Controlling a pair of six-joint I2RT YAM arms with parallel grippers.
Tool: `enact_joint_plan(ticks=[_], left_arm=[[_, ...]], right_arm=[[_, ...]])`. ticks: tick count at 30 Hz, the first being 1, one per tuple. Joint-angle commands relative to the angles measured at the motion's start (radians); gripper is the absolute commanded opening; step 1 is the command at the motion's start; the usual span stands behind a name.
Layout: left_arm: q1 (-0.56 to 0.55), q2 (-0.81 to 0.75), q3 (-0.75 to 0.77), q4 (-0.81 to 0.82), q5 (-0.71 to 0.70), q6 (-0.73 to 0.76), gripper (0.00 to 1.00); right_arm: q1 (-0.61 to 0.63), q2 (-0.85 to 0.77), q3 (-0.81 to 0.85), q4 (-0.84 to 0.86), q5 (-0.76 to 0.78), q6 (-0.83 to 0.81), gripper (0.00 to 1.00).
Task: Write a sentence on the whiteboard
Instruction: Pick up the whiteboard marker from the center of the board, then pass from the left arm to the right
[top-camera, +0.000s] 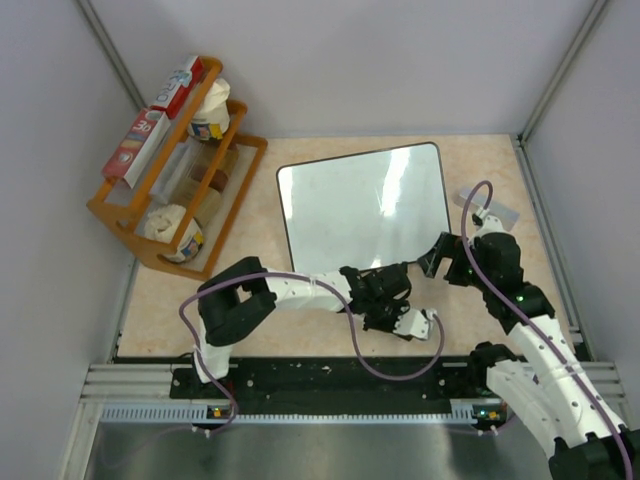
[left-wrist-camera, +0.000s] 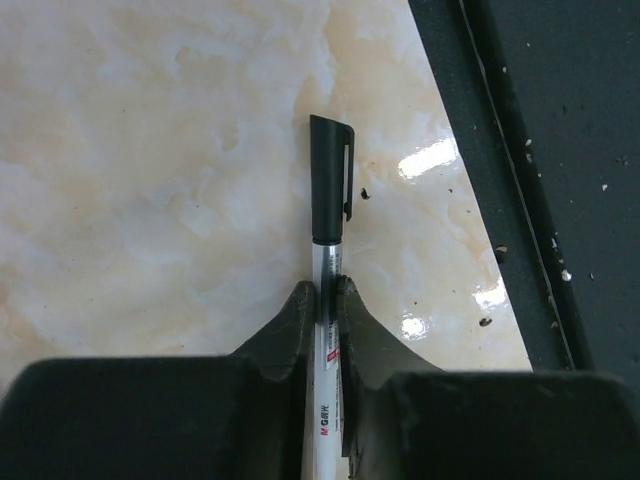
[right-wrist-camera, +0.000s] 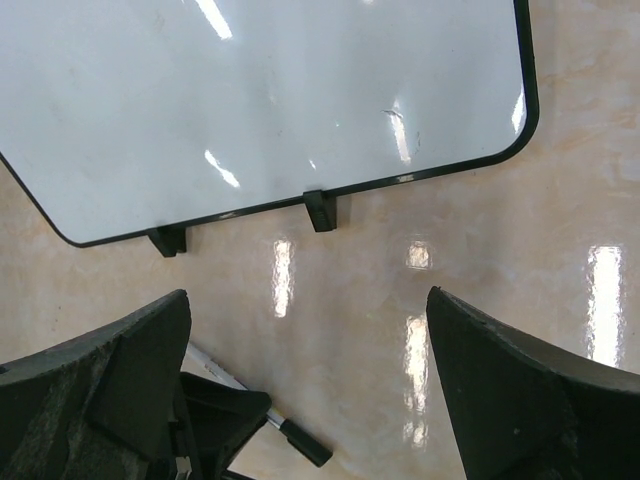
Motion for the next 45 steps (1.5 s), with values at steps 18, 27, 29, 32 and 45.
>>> enact_joint_plan(ticks=[18,27,29,32,45], left_arm=[[0.248,-0.394,-0.258,0.309,0.184,-0.312,0.00],[0.409,-0.638,-0.423,0.594,0.303,-0.624,0.00],[0.428,-0.701,-0.454,0.686,0.303,-0.719,0.00],[0.449,-0.771,-0.500,0.757,0.293,-0.851,0.00],[0.464,-0.896,-0.578,0.929,0.325,-1.024,0.00]], right_arm=[[-0.009,-0.015,0.088,0.061,-0.194,-0.041,0.99],[0.036,-0.083,0.049,0.421,-0.495,0.107,0.99],[0.073,-0.092,0.021,0.483,-0.480,0.149,0.99],[0.184,-0.080,0.016,0.554,-0.397,0.155,0.99],[0.376,0.124,0.033,0.854,-0.366,0.216,0.73]])
